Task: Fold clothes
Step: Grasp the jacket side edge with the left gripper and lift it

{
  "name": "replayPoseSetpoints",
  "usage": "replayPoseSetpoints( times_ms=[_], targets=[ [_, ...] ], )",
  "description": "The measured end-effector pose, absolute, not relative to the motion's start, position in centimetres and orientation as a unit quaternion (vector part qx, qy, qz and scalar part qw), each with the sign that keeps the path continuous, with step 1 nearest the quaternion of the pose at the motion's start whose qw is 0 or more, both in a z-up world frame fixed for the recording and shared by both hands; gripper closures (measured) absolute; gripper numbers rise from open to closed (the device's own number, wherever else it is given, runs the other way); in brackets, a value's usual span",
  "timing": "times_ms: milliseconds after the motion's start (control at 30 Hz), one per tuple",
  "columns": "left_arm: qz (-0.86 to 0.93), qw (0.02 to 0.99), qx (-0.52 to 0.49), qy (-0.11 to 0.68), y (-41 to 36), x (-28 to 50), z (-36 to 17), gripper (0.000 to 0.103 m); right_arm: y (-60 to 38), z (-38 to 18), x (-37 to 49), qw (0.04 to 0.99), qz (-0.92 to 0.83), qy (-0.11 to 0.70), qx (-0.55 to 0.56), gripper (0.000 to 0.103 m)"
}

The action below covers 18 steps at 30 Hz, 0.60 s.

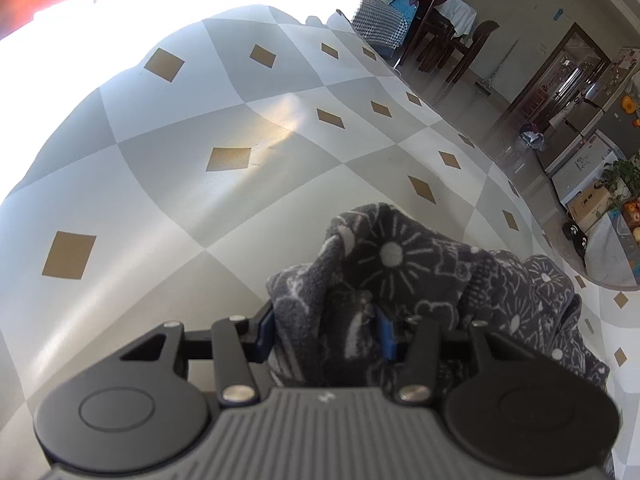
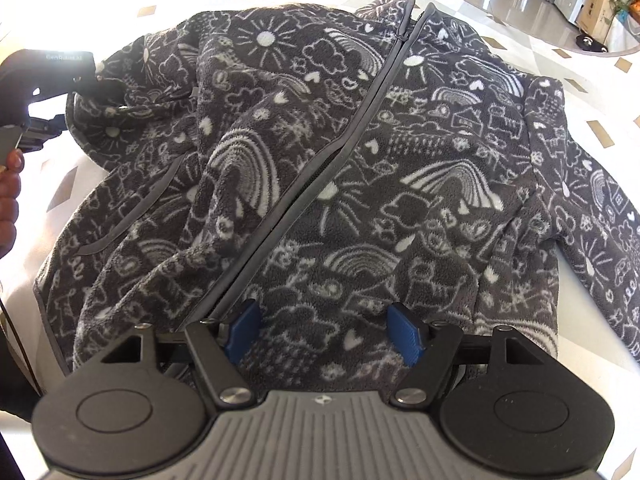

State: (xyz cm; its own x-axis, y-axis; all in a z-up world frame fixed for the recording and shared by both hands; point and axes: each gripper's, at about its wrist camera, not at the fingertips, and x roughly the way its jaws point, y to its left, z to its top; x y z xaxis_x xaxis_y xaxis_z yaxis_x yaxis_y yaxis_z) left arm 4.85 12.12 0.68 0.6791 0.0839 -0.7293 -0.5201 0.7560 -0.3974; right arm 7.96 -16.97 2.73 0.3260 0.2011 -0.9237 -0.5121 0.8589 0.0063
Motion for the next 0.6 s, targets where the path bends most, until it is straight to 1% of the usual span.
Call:
replayPoseSetpoints(
  times_ms=[167,367,467,533,600],
  targets=[
    [0.111,0.882,-0.286,0.358,9.7,7.6,2.8,0.059,-17.1,2.7,8.0,0.801,0.221,0.538,-0.144,0.032],
    [0.009,0.892,-0.236,0.386,4.3,10.3,4.1,0.057,-17.7,2.6,8.3,0.8,0.226,0.54,-0.137,0.031],
    [-0.026,0.893,-0.21,0.397,2.3,10.6,4.4,0.05,-17.7,2.6,8.4,0.799,0.226,0.541,-0.135,0.031],
    [-0.034,0.893,-0.194,0.406,2.3,10.5,4.6,0.036,-17.6,2.5,8.4,0.799,0.225,0.541,-0.137,0.031],
    [-0.037,0.892,-0.179,0.413,2.8,10.4,4.8,0.03,-17.5,2.5,8.5,0.799,0.224,0.541,-0.139,0.03]
  ],
)
